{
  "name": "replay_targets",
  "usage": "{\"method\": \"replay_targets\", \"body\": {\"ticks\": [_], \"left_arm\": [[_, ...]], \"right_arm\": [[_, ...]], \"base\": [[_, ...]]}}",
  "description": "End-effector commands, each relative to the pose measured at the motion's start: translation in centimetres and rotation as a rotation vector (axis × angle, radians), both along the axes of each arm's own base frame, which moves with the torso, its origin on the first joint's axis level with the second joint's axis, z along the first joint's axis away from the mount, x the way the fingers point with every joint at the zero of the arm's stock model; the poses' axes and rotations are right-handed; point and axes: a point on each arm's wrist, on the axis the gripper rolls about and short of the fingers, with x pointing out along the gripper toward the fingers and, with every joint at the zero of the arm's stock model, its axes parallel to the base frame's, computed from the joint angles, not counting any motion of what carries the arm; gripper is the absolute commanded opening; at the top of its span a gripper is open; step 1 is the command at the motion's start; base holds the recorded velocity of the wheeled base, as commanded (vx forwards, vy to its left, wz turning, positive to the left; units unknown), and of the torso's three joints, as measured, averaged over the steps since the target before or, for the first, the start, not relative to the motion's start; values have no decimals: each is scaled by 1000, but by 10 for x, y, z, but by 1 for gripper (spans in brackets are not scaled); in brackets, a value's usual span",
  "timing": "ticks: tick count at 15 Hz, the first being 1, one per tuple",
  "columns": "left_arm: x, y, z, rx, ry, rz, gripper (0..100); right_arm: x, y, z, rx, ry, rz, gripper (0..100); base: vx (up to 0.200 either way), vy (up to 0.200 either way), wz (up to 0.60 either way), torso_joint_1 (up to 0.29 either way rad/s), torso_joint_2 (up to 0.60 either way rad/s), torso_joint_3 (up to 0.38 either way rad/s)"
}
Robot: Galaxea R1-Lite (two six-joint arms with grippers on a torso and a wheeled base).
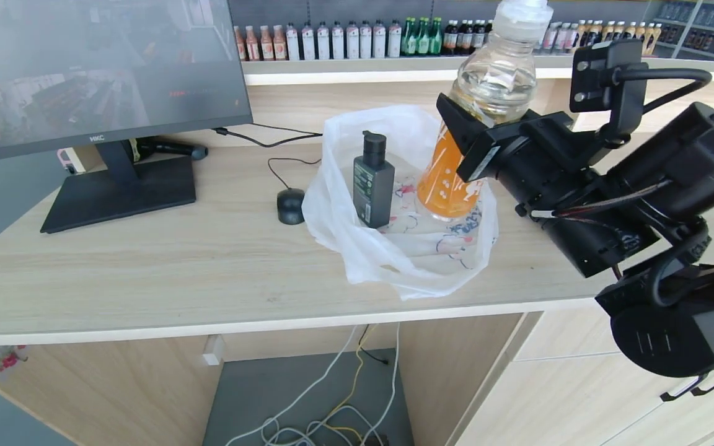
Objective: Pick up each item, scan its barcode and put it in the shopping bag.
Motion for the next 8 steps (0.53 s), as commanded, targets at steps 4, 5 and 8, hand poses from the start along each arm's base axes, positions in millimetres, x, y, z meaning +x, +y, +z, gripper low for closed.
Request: {"method": "replay_targets", "body": {"ticks": [4,5,8], "left_arm": [[0,0,0,0,-1,1,100],[0,0,0,0,-1,1,100],[0,0,0,0,-1,1,100]], "right_arm": [[10,-7,32,-42,88,-20,0],[11,-6,29,-43,130,-8,0],[33,-13,18,-38,177,-49,0]], "base": [[0,0,0,0,0,0],[0,0,0,0,0,0],[0,0,0,0,0,0]]}}
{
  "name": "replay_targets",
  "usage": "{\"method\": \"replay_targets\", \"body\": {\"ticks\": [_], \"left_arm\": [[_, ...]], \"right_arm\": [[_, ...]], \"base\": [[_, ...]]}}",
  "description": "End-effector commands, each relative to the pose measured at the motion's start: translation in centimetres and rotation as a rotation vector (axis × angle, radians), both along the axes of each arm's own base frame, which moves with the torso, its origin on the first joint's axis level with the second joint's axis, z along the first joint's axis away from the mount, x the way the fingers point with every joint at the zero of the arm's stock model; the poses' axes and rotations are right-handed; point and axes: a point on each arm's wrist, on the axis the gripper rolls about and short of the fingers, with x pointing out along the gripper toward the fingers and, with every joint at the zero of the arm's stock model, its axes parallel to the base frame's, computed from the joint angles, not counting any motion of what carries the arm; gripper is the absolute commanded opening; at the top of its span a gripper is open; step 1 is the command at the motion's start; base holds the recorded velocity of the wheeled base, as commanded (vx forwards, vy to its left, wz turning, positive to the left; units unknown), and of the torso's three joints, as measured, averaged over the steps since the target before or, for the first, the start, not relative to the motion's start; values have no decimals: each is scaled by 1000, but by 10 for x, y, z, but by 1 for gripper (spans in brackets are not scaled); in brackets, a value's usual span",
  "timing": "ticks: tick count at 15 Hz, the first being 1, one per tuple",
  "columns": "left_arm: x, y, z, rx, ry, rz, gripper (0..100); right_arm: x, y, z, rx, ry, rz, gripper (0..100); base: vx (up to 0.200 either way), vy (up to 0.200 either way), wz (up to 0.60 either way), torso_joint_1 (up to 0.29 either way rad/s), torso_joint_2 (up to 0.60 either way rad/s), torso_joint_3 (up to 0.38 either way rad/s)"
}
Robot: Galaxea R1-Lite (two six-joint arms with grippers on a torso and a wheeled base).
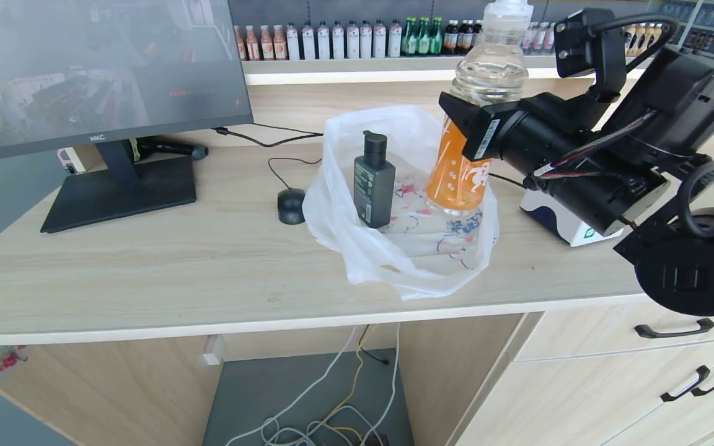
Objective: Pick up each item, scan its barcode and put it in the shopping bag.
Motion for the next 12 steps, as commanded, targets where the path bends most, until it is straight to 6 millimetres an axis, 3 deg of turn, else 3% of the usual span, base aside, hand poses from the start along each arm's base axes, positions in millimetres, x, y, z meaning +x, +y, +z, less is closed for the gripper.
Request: {"method": "replay_targets", "body": {"ticks": [1,4,12], "left_arm": [[0,0,0,0,-1,2,100],[0,0,0,0,-1,2,100],[0,0,0,0,-1,2,100]], "right_arm": [[12,-4,-5,-1,8,-26,0],[25,-6,0,0,-17,-25,0],[65,4,-21,-16,14,-47,0]], "base": [[0,0,0,0,0,0],[0,0,0,0,0,0],[0,0,0,0,0,0]]}}
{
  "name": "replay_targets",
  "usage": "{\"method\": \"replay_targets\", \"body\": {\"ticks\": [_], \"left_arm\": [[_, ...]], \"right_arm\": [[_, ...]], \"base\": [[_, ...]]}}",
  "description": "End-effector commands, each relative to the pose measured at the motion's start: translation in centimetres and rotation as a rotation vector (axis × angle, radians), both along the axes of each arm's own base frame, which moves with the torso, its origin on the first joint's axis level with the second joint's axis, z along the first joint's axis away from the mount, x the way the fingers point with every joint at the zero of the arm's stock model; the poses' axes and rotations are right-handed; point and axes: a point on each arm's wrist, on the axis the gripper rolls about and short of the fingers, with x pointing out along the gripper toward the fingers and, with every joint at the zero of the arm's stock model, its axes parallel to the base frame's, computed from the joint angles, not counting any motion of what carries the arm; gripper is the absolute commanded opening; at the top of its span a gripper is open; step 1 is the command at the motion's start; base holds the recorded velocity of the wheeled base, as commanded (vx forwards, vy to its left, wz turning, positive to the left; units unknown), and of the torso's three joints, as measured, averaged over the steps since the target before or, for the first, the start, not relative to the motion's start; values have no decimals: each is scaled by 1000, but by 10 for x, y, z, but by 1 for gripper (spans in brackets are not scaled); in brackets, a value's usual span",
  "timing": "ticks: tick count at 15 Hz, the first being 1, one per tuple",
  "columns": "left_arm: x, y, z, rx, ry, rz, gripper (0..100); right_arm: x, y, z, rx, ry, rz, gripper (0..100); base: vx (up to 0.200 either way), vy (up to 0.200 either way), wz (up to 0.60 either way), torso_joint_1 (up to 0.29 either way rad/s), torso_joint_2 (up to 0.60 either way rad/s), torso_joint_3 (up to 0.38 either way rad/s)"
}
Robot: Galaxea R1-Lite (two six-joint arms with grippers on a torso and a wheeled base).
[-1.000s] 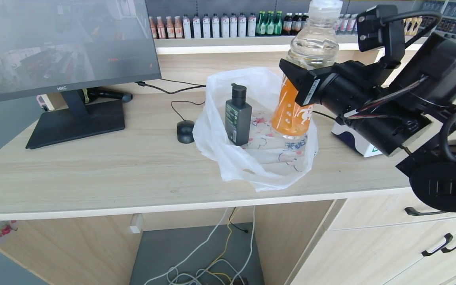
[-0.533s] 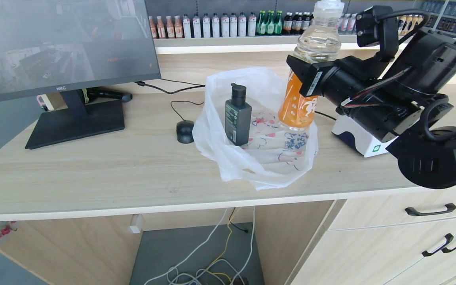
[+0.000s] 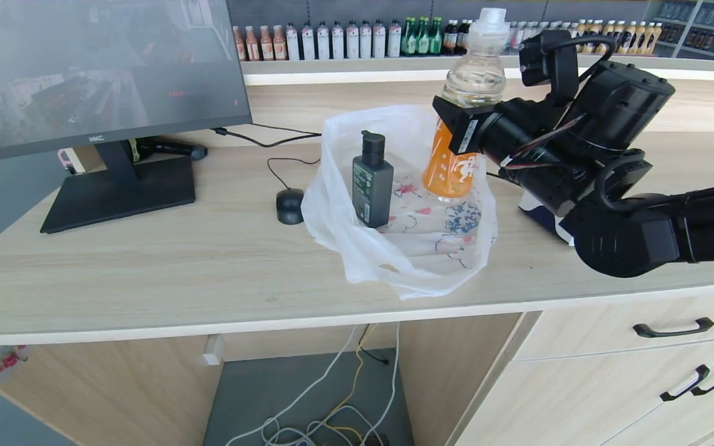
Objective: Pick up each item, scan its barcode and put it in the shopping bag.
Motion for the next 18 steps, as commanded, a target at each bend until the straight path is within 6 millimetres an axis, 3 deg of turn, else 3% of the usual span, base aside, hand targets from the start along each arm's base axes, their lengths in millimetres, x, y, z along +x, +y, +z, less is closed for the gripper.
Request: {"method": "replay_targets", "body": {"ticks": [1,3,7,18], "left_arm": [[0,0,0,0,-1,0,100],[0,0,0,0,-1,0,100],[0,0,0,0,-1,0,100],[0,0,0,0,-1,0,100]], "right_arm": [[13,1,-13,-12,27,-11,0],[24,-9,-16,-16,35,-43,0],[32,-10,-25,-29,54,-41,0],[39,-6,-42,-49,96,-37,0]], "base": [[0,0,0,0,0,0],[0,0,0,0,0,0],[0,0,0,0,0,0],[0,0,0,0,0,0]]}}
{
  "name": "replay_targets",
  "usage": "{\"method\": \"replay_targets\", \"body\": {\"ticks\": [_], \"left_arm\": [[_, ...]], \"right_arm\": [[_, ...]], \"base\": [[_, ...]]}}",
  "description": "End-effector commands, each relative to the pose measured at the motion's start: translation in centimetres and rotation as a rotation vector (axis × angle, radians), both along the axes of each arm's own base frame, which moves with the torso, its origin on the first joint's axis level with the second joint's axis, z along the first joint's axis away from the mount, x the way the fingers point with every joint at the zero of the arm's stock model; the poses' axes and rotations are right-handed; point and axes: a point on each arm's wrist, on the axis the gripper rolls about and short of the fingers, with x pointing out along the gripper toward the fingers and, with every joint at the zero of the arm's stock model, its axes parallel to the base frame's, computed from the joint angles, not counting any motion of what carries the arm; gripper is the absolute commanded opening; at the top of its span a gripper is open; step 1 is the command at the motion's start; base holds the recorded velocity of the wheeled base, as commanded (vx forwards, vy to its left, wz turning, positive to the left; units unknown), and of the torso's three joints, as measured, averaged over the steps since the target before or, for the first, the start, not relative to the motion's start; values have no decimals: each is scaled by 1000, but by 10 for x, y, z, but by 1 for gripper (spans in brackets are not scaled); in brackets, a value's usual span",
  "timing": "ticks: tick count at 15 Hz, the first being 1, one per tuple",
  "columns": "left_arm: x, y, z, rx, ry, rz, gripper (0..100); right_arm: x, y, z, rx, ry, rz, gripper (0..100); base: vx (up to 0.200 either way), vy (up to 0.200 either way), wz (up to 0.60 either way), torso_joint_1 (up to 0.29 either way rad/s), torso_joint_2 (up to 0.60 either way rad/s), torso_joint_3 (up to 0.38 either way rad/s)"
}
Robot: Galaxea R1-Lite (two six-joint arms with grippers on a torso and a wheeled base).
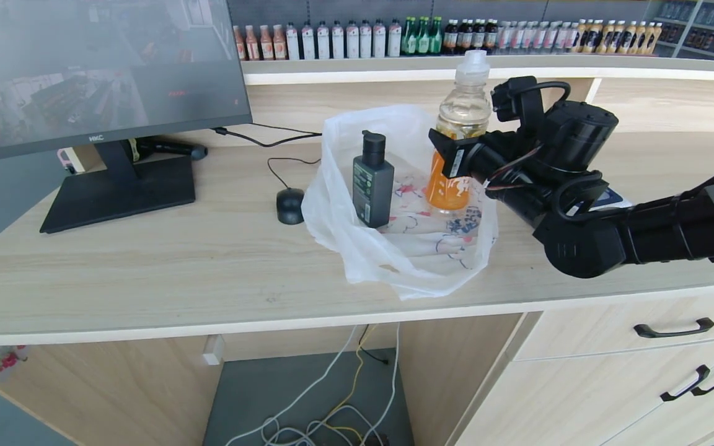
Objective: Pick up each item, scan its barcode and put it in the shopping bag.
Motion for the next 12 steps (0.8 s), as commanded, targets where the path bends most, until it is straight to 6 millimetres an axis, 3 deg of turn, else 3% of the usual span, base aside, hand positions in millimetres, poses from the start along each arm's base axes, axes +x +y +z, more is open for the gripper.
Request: {"method": "replay_targets", "body": {"ticks": [1,12], "left_arm": [[0,0,0,0,-1,0,100],[0,0,0,0,-1,0,100]], "right_arm": [[0,2,-5,-7,14,5,0],[-7,10,-15,-23,46,34,0]], "base": [[0,0,0,0,0,0],[0,0,0,0,0,0]]}}
